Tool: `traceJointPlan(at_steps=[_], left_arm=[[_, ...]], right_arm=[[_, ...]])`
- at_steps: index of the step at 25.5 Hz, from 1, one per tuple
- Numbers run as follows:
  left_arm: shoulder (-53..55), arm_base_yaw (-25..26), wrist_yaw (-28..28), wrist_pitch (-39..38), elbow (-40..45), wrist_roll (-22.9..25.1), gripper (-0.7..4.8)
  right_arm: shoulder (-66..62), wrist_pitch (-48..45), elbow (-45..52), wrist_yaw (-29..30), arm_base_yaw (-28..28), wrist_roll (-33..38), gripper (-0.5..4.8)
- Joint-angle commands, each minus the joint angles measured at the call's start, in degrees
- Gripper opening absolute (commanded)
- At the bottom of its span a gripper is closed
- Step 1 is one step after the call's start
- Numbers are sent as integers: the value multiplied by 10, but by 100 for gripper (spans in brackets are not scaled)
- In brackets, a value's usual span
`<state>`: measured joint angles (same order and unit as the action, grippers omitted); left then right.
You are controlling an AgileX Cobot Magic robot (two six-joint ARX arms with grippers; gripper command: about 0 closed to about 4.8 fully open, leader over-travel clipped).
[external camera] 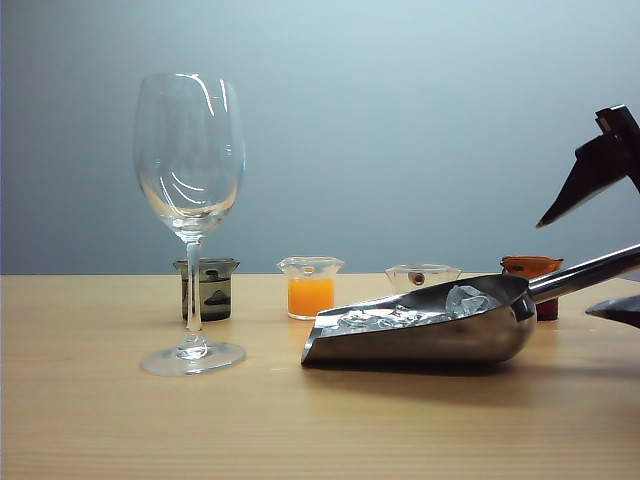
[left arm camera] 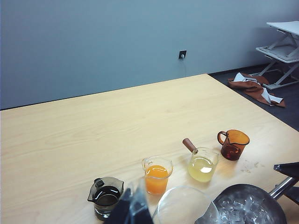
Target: Pick up the ice scoop on the desk filled with ice cubes, pour the ice into the goblet, and finally put the scoop back on the table.
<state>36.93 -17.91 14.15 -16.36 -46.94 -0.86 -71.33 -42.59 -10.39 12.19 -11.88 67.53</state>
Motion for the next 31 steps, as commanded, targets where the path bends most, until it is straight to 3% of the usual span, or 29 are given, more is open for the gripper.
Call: traceJointPlan(at_steps=[1, 18, 31], left_arm=[[-1, 0, 3, 7, -3, 4, -5], [-1, 0, 3, 7, -3, 4, -5], [-1, 0, 2, 7, -3, 4, -5]], right_arm=[[2, -10, -2, -1, 0, 0, 367], [1, -9, -2, -22, 0, 15, 322], [-37, -44, -2, -21, 0, 20, 322]])
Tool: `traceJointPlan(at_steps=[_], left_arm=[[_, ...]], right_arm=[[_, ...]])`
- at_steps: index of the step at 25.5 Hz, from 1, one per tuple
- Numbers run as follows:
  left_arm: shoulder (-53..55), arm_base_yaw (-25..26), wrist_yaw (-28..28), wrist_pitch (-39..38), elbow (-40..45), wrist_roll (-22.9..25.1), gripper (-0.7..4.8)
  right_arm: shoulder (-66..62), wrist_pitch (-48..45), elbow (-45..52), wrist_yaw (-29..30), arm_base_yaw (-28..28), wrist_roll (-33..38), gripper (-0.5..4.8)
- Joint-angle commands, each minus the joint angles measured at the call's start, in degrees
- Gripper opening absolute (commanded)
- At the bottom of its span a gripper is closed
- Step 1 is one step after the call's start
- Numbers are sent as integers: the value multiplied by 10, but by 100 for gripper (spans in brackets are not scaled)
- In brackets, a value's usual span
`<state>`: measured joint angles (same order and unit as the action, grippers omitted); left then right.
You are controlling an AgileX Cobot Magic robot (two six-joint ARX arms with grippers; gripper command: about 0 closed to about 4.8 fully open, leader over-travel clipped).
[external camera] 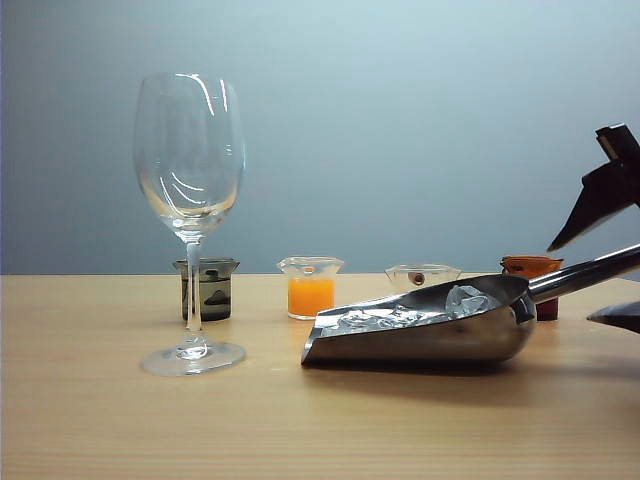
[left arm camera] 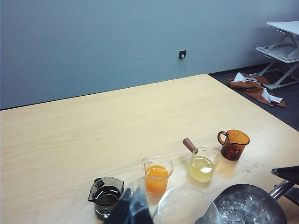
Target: Pick up the ice scoop on the desk filled with ice cubes, pour the ice into the goblet, and finally put the scoop back on the table.
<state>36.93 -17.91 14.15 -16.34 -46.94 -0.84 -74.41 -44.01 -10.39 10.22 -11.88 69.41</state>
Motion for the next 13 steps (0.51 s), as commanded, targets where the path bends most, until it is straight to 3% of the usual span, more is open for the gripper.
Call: traceJointPlan(at_steps=[1, 6, 13], left_arm=[[-1, 0, 2, 7, -3, 4, -5], [-1, 0, 2, 6, -3, 4, -5], [-1, 0, 2, 7, -3, 4, -5]], right_arm=[[-8, -32, -2, -1, 0, 1, 317], [-18, -39, -2, 1, 0, 1, 300], [-28, -42, -2, 2, 0, 0, 196]])
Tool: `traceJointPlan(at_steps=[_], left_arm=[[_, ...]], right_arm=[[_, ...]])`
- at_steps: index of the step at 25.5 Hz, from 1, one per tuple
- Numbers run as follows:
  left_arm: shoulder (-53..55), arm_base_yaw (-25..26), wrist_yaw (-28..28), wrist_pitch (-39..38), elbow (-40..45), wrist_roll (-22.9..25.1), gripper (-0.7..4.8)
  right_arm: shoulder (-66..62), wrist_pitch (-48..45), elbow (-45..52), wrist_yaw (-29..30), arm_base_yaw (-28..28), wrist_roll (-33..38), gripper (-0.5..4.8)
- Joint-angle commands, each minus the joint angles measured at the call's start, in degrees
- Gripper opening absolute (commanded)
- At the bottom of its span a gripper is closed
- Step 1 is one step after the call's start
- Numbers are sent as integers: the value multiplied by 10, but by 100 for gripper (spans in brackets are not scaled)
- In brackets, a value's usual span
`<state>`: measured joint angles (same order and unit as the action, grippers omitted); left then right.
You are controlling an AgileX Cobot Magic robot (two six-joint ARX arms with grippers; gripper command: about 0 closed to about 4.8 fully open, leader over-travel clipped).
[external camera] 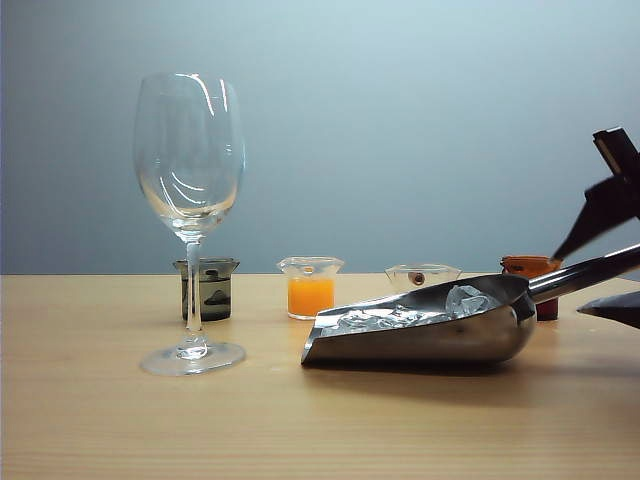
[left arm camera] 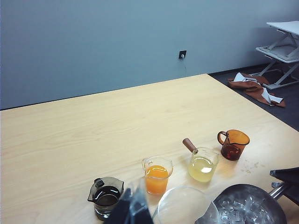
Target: Pick up the ice scoop on the desk filled with ice cubes, pour the ice into the goblet, and finally put the scoop back on the table.
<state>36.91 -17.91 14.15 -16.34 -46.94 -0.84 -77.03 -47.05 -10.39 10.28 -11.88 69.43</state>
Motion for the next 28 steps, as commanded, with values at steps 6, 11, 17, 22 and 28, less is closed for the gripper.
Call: traceJointPlan(at_steps=[6, 11, 17, 22, 28], left_arm=[[-1, 0, 2, 6, -3, 4, -5], [-1, 0, 2, 6, -3, 4, -5], [-1, 0, 2, 6, -3, 4, -5], [-1, 0, 2, 6, -3, 4, -5], [-1, 0, 2, 6, -3, 4, -5]], right_arm=[[-7, -12, -2, 0, 0, 0, 143], [-9, -12, -3, -2, 0, 0, 135], [-10, -12, -3, -3, 0, 0, 79], [-13, -12, -3, -3, 0, 0, 14], [-13, -12, -2, -1, 0, 0, -1]])
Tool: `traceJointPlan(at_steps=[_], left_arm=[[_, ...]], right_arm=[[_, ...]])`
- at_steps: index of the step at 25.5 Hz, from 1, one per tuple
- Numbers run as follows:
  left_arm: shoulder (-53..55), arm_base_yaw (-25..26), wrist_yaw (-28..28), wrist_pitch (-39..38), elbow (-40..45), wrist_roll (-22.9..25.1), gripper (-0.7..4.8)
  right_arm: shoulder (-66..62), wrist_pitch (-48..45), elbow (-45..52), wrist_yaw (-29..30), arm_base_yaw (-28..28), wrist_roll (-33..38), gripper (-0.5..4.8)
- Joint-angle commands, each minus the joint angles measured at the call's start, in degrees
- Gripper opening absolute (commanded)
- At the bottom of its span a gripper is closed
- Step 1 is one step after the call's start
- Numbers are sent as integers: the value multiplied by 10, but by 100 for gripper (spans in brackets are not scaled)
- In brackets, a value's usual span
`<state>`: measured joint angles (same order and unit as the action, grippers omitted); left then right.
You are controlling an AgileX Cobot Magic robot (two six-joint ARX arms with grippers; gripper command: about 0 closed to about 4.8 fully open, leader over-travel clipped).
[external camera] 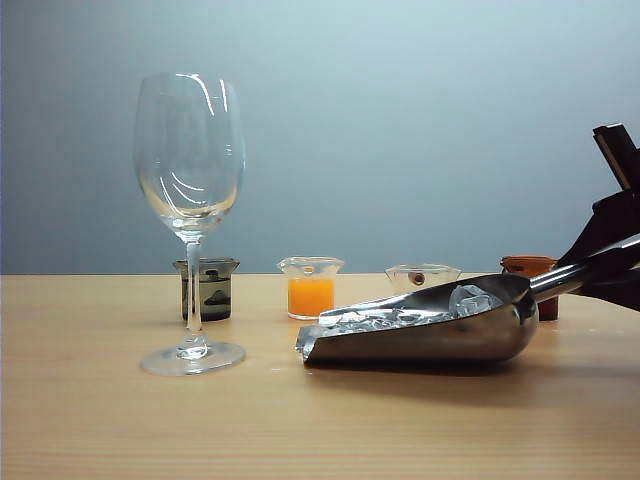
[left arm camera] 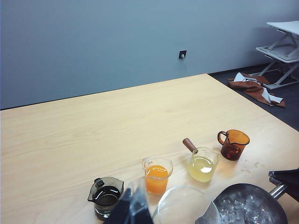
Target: Pick up the ice scoop on the desk filled with ice cubes, pour the ice into the goblet, and finally put the scoop back on the table.
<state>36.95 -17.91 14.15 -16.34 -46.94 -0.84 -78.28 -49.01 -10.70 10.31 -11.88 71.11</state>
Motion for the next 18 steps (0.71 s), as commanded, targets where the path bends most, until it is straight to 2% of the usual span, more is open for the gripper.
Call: traceJointPlan(at_steps=[1, 18], left_arm=[[-1, 0, 2, 6, -3, 4, -5], [-1, 0, 2, 6, -3, 4, -5]], right_arm=[[0, 8, 1, -1, 0, -17, -1], [0, 0, 1, 25, 2, 14, -1]])
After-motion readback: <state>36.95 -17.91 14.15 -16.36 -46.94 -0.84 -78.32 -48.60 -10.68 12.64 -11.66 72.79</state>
